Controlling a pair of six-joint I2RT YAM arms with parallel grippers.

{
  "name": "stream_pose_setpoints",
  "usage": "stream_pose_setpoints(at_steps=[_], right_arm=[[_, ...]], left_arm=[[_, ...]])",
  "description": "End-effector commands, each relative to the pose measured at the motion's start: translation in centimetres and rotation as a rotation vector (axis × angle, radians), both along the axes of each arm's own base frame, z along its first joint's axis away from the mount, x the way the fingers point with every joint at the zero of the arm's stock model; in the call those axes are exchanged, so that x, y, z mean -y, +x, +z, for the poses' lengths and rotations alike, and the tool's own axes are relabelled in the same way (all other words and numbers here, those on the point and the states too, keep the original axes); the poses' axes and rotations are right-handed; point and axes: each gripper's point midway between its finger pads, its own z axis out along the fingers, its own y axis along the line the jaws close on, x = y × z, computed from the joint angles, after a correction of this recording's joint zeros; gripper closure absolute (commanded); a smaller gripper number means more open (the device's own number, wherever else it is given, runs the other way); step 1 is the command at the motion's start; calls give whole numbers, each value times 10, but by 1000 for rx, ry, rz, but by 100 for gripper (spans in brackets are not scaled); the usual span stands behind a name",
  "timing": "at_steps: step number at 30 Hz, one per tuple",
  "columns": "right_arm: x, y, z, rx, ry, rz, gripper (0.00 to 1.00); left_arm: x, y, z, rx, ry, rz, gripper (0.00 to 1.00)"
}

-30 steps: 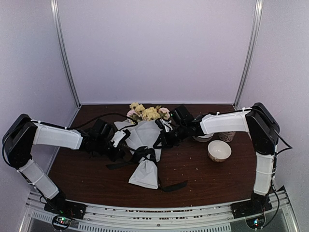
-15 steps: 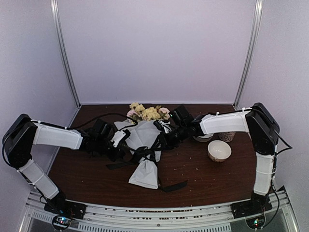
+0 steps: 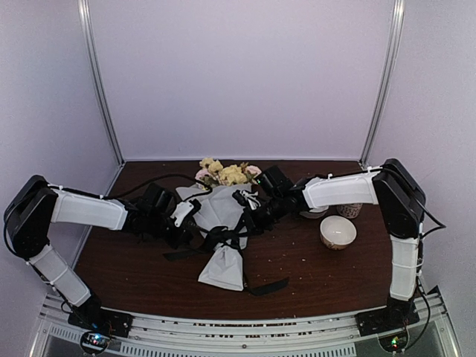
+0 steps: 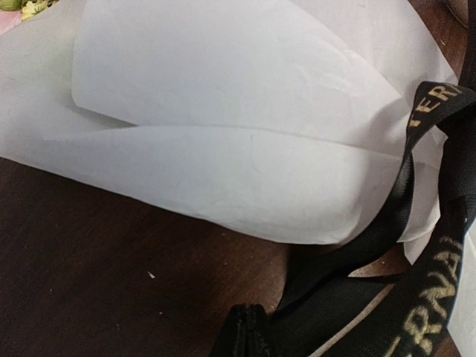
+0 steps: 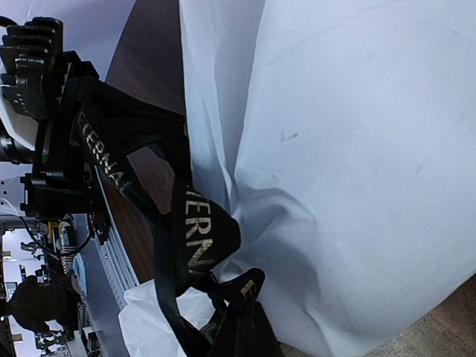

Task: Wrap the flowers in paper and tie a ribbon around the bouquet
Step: Tie the half-tied ribbon around the folded bouquet.

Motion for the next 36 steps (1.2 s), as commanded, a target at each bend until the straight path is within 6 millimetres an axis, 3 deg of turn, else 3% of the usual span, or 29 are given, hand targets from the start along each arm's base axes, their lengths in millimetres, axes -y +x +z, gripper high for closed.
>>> stream_pose_setpoints(at_steps=[1, 6, 14, 19, 24, 29, 36], right_arm=[[-2, 18, 16, 60, 12, -52, 100], [16, 39, 26, 123, -5, -169, 100], [50, 24, 17, 143, -86, -210, 100], [71, 23, 13, 130, -93, -273, 100], [82, 2, -10, 64, -115, -247, 100], [90, -19, -33, -6, -132, -216, 100], [101, -35, -49, -47, -173, -193, 100]], left_arm=[[-2, 5, 8, 22, -15, 23, 95], [-18, 9, 3, 18, 53, 99, 95], [-34, 36, 8, 29, 111, 209, 100], [-52, 44, -2, -25, 133, 279, 100], [-68, 53, -6, -55, 111, 344, 100], [-54, 57, 2, -57, 24, 307, 100], [-64, 52, 8, -25, 63, 310, 100]])
